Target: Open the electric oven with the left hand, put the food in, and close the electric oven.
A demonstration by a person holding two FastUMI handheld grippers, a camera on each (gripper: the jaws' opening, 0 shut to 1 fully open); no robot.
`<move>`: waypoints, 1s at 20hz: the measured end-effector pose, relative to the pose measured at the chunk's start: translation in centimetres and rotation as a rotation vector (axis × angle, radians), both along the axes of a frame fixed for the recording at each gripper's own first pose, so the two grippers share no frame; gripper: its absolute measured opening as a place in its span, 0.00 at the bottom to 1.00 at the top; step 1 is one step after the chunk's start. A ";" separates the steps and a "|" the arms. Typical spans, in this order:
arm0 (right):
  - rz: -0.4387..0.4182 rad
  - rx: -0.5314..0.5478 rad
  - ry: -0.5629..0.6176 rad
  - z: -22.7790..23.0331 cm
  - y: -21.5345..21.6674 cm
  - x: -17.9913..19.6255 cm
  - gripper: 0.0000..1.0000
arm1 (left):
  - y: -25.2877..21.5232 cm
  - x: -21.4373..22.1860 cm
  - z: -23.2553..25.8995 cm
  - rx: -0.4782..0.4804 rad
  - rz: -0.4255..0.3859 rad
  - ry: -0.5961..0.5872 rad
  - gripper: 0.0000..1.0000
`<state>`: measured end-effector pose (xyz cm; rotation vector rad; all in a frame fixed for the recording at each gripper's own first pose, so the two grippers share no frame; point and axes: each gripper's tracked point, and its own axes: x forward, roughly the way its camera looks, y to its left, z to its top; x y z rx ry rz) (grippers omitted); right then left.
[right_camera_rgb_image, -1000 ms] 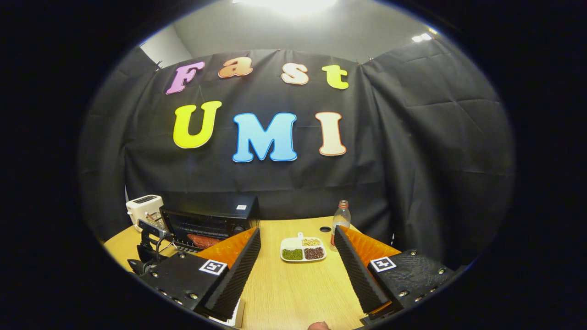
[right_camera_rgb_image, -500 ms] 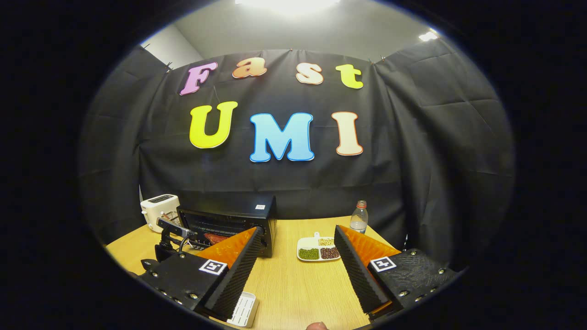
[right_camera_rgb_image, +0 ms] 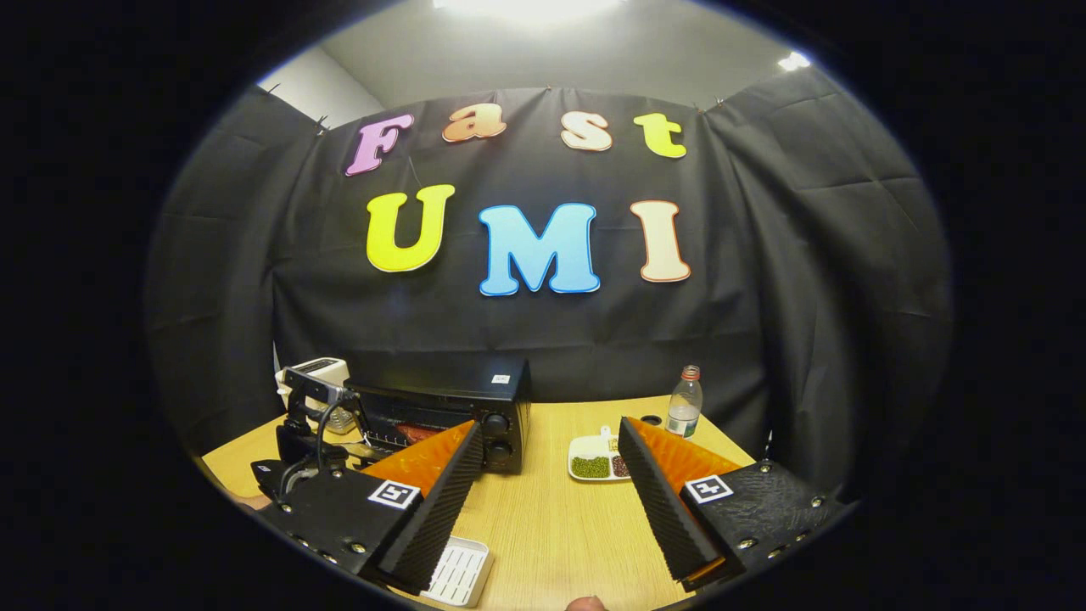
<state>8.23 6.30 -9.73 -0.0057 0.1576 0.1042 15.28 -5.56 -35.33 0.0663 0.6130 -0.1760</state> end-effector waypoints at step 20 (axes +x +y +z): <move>-0.057 0.005 -0.060 2.6 -2.9 1.5 0.98 | -1.1 8.5 16.0 -0.033 -0.032 -0.337 1.00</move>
